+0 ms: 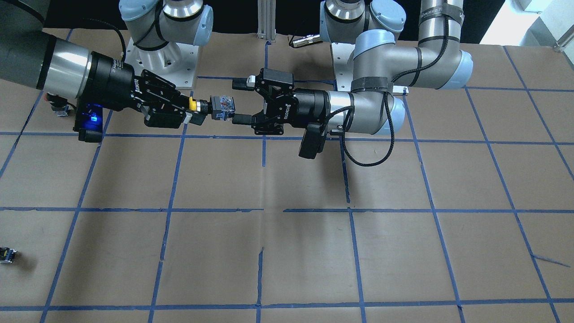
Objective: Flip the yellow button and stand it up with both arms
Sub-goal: 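Open the left gripper and pull it back while the right gripper takes the button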
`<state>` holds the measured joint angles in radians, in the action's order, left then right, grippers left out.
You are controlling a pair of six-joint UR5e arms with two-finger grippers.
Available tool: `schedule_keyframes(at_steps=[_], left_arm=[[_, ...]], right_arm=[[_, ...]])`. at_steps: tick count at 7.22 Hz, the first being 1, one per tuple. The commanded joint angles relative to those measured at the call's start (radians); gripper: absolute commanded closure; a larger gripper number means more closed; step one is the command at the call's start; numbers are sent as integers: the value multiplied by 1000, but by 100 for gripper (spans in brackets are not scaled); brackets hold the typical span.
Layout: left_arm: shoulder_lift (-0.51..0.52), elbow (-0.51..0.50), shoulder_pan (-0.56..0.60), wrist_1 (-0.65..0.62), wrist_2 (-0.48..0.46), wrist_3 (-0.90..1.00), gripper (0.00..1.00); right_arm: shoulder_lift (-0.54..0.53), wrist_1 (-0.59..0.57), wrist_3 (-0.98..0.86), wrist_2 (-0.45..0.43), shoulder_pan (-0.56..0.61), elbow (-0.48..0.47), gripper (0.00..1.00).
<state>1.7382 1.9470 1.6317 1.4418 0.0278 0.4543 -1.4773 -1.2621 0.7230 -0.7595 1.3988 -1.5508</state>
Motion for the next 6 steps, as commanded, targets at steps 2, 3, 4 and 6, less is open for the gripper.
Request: schedule_keyframes(at_steps=[2, 3, 4, 6], left_arm=[[-49, -95, -24, -291, -423, -407, 1], [-83, -138, -24, -287, -550, -413, 1], [-104, -201, -18, -264, -680, -428, 1], [-114, -345, -7, -43, -968, -428, 1]], right_arm=[[-18, -46, -327, -362, -33, 20, 87], [-20, -121, -424, -506, -56, 11, 87], [-20, -160, -545, -588, -104, 0, 88], [-20, -419, -885, -707, -225, -107, 91]])
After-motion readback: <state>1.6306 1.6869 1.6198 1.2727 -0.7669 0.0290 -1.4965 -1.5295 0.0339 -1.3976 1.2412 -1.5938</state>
